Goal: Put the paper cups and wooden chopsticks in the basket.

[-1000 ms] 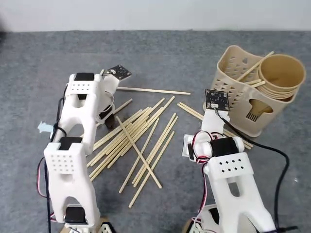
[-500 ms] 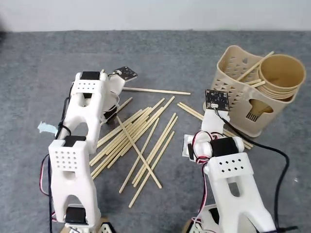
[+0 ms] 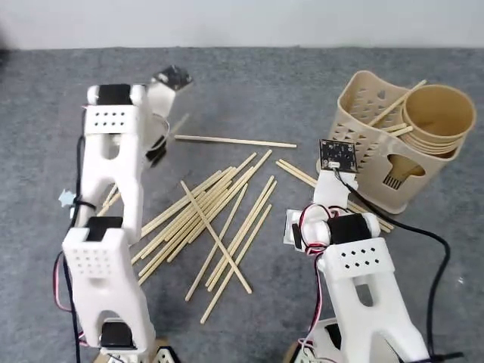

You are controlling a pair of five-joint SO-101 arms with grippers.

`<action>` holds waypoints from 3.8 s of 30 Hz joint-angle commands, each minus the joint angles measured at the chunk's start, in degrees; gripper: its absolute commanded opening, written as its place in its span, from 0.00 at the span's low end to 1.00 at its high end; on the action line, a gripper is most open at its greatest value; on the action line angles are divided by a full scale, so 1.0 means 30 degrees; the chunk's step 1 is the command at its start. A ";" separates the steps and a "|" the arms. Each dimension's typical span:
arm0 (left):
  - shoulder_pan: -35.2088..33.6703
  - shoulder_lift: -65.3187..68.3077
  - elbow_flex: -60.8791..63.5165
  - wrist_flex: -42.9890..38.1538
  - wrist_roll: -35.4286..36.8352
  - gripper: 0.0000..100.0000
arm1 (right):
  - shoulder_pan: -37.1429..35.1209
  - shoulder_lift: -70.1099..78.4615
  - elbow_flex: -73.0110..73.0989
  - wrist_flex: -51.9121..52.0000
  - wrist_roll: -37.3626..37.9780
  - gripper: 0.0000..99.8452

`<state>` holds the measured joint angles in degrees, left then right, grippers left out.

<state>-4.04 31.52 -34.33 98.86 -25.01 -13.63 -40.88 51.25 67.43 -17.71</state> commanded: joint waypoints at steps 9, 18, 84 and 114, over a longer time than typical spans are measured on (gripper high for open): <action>0.2403 -0.7941 -0.0952 -0.1875 0.4923 0.01 | 0.0103 -0.0425 -0.0147 -0.0073 -0.0088 0.12; 0.6007 -0.9700 -0.0894 -0.4835 0.7912 0.01 | 0.0073 -0.0425 -0.0147 -0.0044 -0.0088 0.12; 0.9231 -0.7004 -0.9421 -0.1817 1.8374 0.02 | -0.1099 -0.0366 0.0176 -0.0044 -0.0234 0.12; 0.1377 -1.5531 0.2740 -0.1465 1.8315 0.01 | -0.5905 1.3612 -0.8410 -0.3824 -0.6681 0.23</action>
<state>1.49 -11.12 -29.14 97.10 29.58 -31.12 -3.87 32.44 57.32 -36.44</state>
